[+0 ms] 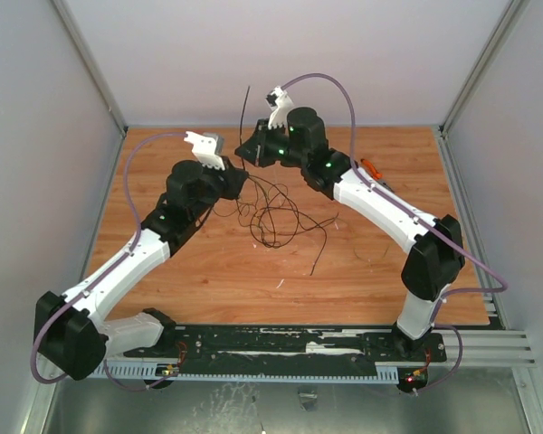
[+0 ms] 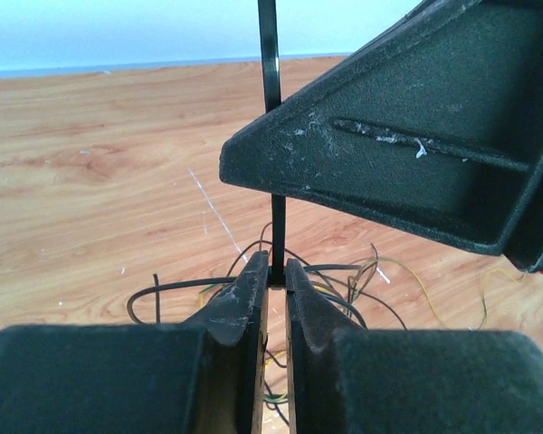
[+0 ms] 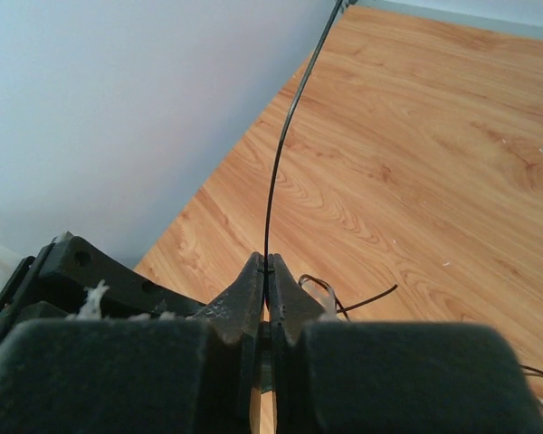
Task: Zip-tie the wires
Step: Adjust the cable at the center of the board.
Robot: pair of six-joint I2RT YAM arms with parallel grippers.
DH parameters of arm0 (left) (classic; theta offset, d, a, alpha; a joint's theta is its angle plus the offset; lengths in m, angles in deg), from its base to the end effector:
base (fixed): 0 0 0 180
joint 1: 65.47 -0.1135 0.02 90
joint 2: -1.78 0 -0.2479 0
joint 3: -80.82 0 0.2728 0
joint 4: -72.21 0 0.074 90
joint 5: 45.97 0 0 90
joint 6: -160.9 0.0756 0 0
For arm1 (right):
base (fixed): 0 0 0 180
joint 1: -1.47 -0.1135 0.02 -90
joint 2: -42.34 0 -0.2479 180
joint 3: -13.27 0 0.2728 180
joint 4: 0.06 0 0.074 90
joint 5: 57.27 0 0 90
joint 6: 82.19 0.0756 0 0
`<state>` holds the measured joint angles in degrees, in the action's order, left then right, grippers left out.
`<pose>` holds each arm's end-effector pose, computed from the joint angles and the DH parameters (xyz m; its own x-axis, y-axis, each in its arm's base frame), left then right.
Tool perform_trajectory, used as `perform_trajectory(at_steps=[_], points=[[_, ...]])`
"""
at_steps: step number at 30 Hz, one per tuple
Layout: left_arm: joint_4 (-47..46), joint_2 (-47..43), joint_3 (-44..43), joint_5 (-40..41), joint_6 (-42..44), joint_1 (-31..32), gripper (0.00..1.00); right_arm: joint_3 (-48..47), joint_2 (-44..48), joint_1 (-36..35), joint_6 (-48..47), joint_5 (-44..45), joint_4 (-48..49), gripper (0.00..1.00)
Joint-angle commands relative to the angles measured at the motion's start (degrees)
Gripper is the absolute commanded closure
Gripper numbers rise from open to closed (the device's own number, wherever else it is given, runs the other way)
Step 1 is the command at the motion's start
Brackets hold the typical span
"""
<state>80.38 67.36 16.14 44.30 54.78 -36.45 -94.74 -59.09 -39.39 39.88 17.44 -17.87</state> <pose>0.2957 -0.1637 0.3114 -0.2660 -0.1699 -0.9489 0.4239 0.8635 -0.2735 0.3532 0.3319 0.3591 -0.5637 0.1895 -0.8039 -0.6223 0.5425 0.5643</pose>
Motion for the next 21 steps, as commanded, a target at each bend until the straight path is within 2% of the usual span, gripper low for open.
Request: perform_trajectory(at_steps=[1, 4, 10, 11, 13, 21], points=[[7.6, 2.3, 1.9, 0.4, 0.4, 1.3, 1.0, -4.4, 1.9, 0.8, -0.1, 0.3, 8.2, 1.0], [7.6, 1.6, -0.1, 1.9, 1.1, 1.2, 0.99, -2.3, 2.6, 0.7, -0.7, -1.3, 7.4, 1.0], [8.4, 2.2, -5.5, 1.7, 2.0, 1.2, 0.85, 4.5, 5.5, 0.7, 1.4, -5.7, 9.5, 1.0], [8.5, 2.4, -7.1, 1.6, 2.2, 1.1, 0.74, 6.8, 6.9, 0.6, 1.8, -6.0, 9.4, 1.0], [8.5, 2.3, -7.6, 1.8, 2.2, 1.2, 0.69, 7.9, 7.6, 0.6, 1.9, -5.9, 9.4, 1.0], [8.8, 2.0, -10.2, 1.7, 2.0, 1.1, 0.61, 8.9, 8.1, 0.7, 1.9, -6.4, 9.3, 1.0]])
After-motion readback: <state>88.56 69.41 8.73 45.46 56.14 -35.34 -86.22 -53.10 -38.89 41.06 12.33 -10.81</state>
